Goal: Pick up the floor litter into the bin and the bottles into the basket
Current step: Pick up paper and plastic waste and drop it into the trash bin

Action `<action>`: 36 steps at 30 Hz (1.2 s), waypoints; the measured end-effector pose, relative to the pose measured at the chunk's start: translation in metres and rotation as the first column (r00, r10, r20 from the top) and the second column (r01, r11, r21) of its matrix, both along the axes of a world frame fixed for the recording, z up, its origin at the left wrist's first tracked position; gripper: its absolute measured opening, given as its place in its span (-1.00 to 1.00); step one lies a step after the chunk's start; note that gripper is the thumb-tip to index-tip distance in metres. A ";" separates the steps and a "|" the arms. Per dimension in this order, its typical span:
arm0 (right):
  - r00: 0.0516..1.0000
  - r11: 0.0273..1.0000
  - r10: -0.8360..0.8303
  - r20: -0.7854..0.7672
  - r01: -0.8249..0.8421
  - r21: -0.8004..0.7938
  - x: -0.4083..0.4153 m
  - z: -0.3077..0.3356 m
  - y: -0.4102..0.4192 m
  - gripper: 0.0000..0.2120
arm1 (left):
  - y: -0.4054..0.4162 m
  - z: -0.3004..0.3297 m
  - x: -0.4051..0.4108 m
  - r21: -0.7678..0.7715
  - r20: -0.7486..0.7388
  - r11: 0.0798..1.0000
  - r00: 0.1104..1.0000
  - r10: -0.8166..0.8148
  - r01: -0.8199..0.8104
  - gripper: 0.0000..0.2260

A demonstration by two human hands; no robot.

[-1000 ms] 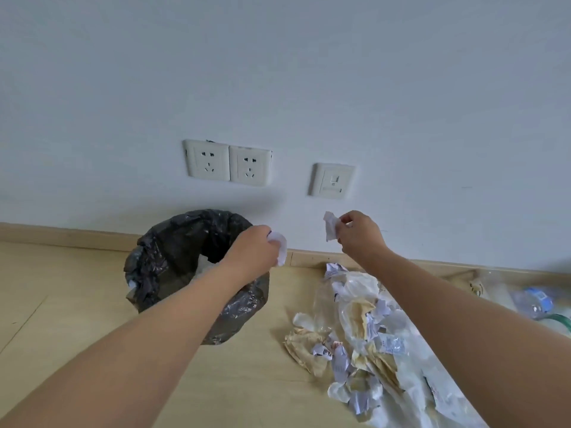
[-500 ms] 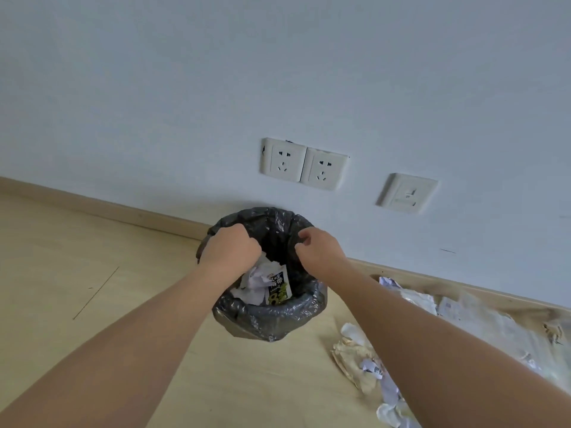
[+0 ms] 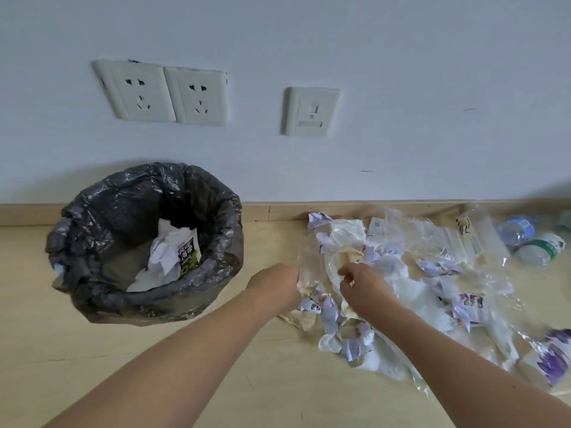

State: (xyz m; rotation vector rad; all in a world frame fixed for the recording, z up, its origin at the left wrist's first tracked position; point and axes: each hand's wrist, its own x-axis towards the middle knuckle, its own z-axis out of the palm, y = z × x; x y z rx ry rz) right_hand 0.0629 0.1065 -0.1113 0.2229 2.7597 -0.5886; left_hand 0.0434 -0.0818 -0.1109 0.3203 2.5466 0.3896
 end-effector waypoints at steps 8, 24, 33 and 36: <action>0.946 0.927 0.317 0.070 -0.324 0.188 0.030 -0.059 -0.026 -0.62 | -0.016 -0.074 0.013 -0.200 -0.070 0.964 0.979 -0.194 0.177 -0.73; 1.000 1.000 -0.009 -0.013 0.009 0.011 0.007 -0.039 -0.015 -0.78 | -0.016 -0.085 0.022 -0.209 -0.097 0.969 0.983 -0.153 0.130 -0.72; 0.989 0.981 -0.143 -0.027 0.138 -0.134 0.008 0.011 -0.009 -0.80 | -0.043 -0.014 0.013 0.057 -0.051 0.994 0.994 0.098 -0.095 -0.78; 0.990 0.977 -0.127 -0.058 0.115 -0.182 0.008 0.037 -0.015 -0.86 | -0.042 0.031 0.010 0.172 -0.080 0.973 0.982 0.172 -0.157 -0.81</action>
